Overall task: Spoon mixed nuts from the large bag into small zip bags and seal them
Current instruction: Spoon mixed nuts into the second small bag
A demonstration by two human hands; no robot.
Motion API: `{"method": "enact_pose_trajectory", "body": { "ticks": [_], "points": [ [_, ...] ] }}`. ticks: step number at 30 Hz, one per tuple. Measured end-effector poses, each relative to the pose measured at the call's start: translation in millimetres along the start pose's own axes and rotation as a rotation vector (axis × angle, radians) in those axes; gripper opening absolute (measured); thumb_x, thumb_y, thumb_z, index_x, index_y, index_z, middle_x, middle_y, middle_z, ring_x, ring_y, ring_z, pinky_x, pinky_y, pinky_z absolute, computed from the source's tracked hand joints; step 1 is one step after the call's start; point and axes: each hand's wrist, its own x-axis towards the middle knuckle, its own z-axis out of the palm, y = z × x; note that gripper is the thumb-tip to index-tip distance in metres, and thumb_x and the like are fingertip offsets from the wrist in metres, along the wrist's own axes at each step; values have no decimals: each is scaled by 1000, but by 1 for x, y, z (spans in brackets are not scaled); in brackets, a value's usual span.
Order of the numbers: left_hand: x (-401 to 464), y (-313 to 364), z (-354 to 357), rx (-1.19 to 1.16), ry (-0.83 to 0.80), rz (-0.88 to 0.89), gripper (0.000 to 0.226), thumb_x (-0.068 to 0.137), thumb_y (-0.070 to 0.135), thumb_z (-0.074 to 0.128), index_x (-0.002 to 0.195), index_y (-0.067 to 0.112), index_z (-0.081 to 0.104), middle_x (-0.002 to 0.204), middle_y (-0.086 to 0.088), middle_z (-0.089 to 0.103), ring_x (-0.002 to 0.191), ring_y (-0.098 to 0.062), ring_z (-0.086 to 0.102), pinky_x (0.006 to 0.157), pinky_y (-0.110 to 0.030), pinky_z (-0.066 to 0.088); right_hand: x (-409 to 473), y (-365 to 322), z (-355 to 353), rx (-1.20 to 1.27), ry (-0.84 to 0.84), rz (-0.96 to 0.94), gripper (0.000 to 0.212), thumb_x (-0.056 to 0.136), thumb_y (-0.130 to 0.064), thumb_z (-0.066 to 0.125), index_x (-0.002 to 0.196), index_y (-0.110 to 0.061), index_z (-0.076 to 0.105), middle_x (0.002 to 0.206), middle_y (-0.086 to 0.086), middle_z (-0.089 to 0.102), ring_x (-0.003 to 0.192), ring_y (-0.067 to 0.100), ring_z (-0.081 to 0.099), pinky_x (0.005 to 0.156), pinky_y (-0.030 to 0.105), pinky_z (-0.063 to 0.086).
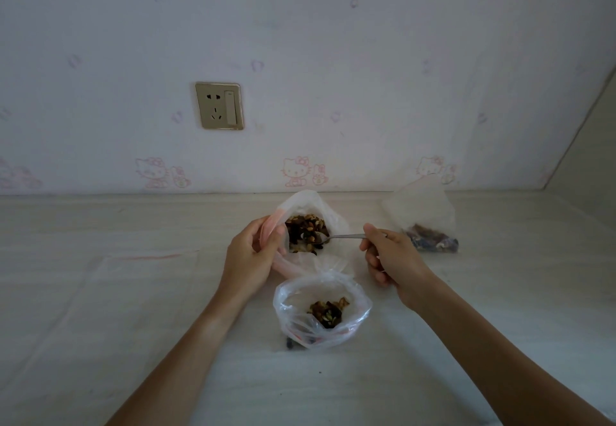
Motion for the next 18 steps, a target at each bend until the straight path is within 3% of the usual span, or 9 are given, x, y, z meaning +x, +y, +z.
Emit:
{"method": "enact_pose_trajectory", "body": {
  "ticks": [5, 11, 14, 18],
  "points": [
    [-3, 6, 0, 76, 33, -31, 25, 96, 43, 69, 121, 39, 67, 107, 19, 74, 95, 4, 68, 85, -26, 58, -10, -14, -7, 46, -5, -29, 40, 108, -35, 49, 81, -8, 58, 51, 1, 44, 38, 16, 35, 39, 25, 26],
    [-7, 13, -4, 106, 123, -74, 57, 93, 44, 74, 142, 20, 56, 135, 13, 60, 121, -5, 59, 85, -12, 45, -32, -33, -16, 75, -47, -91, 39, 107, -36, 52, 80, -9, 59, 53, 2, 46, 38, 17, 35, 38, 26, 28],
    [-14, 23, -12, 127, 203, -46, 58, 91, 52, 74, 137, 22, 57, 131, 16, 59, 118, 1, 57, 89, -20, 47, -46, -37, -22, 97, -78, -122, 40, 107, -37, 52, 79, -9, 59, 54, 3, 45, 38, 17, 34, 38, 26, 28],
    [-34, 36, -22, 201, 214, 18, 31, 90, 48, 76, 112, 27, 66, 106, 17, 68, 97, 7, 63, 74, -11, 46, -65, -34, -34, 115, -125, -143, 42, 106, -36, 54, 74, -10, 59, 54, 5, 43, 37, 19, 33, 38, 25, 28]
  ]
}}
